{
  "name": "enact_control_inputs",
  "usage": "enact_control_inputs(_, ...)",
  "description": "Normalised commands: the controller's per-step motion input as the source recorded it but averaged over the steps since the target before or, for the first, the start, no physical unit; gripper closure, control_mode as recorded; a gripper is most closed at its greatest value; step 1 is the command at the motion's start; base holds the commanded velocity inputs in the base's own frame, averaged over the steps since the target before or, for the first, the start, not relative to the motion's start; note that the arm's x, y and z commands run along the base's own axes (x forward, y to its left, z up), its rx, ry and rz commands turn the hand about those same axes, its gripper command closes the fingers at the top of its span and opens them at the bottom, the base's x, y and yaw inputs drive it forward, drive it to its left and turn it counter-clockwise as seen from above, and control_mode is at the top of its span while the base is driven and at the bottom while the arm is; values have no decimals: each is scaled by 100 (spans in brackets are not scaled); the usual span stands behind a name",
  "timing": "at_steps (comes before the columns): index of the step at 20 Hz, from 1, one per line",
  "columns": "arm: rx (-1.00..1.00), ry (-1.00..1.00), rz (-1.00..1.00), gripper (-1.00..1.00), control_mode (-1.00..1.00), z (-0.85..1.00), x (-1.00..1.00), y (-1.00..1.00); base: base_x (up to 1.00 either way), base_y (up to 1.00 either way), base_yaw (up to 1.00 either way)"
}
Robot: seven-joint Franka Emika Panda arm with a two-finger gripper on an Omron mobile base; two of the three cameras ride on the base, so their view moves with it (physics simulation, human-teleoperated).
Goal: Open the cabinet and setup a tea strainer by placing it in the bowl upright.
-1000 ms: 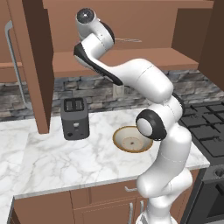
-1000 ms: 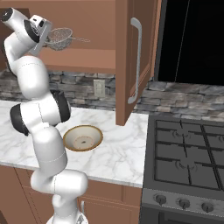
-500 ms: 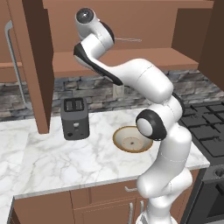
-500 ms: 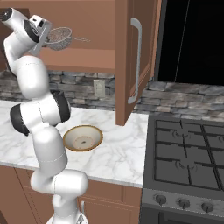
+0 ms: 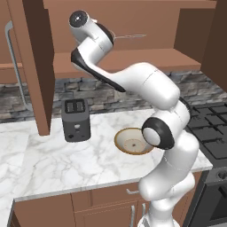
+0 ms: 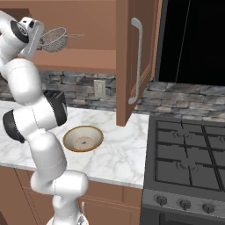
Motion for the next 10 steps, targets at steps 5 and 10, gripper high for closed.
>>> enact_control_inputs(5,0,4,-17,100,-100,0,-98,0,0,0,0)
enact_control_inputs(10,1,0,-24,100,-100,0,-100,0,0,0,0)
